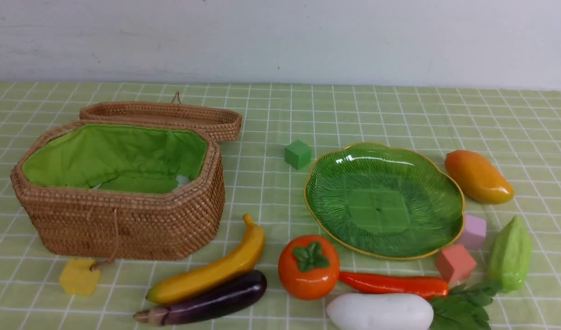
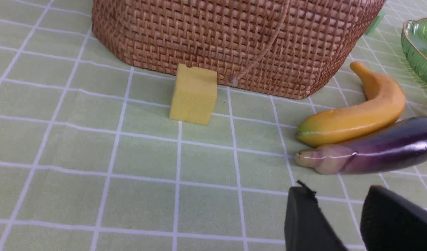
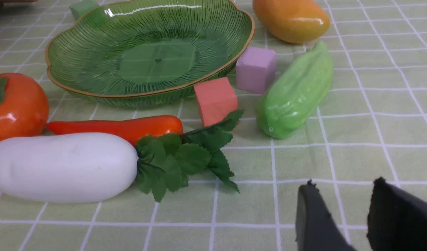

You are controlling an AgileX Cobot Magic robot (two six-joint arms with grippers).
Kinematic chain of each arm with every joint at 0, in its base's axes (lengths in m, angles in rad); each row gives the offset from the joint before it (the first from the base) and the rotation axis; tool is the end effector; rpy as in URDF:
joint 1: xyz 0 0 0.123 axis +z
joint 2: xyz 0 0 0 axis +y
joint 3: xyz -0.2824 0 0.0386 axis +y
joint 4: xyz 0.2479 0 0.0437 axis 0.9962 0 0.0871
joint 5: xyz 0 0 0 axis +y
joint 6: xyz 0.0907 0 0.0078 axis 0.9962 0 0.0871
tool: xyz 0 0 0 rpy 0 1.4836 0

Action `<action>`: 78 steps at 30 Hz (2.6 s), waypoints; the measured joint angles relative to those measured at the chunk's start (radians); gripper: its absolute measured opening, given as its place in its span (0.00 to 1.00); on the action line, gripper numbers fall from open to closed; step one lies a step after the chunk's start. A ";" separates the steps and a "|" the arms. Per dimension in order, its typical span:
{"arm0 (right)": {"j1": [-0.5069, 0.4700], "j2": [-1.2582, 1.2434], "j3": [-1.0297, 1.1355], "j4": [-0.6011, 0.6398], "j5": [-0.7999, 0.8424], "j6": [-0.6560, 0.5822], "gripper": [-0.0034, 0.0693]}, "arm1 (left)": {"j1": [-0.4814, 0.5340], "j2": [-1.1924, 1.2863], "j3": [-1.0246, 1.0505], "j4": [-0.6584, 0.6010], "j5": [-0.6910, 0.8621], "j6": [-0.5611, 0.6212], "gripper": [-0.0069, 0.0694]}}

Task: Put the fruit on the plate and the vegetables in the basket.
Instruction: Use the left arm to grab an eggplant and put it into the left basket

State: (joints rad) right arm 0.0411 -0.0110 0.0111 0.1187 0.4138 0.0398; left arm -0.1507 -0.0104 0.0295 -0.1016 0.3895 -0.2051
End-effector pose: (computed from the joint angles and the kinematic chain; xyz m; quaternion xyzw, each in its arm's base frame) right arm 0.0510 0.0065 0.1731 0.0297 0.8113 0.0745 0.5791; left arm 0.0511 -0.0113 0.1689 -0.0488 0.8091 -0.1458 0.5672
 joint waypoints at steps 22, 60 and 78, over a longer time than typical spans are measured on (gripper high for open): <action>0.000 0.000 0.000 0.000 0.000 0.000 0.38 | 0.000 0.000 0.000 0.001 0.000 0.000 0.40; 0.000 0.000 0.015 0.140 -0.291 0.236 0.38 | 0.000 0.124 -0.396 -0.265 -0.097 0.013 0.07; 0.061 0.321 -0.750 0.247 0.524 -0.150 0.06 | -0.197 0.537 -0.669 -0.367 0.105 0.491 0.07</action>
State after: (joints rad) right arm 0.1024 0.3103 -0.7384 0.3655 0.9381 -0.1103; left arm -0.3476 0.5266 -0.6395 -0.4690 0.4941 0.2862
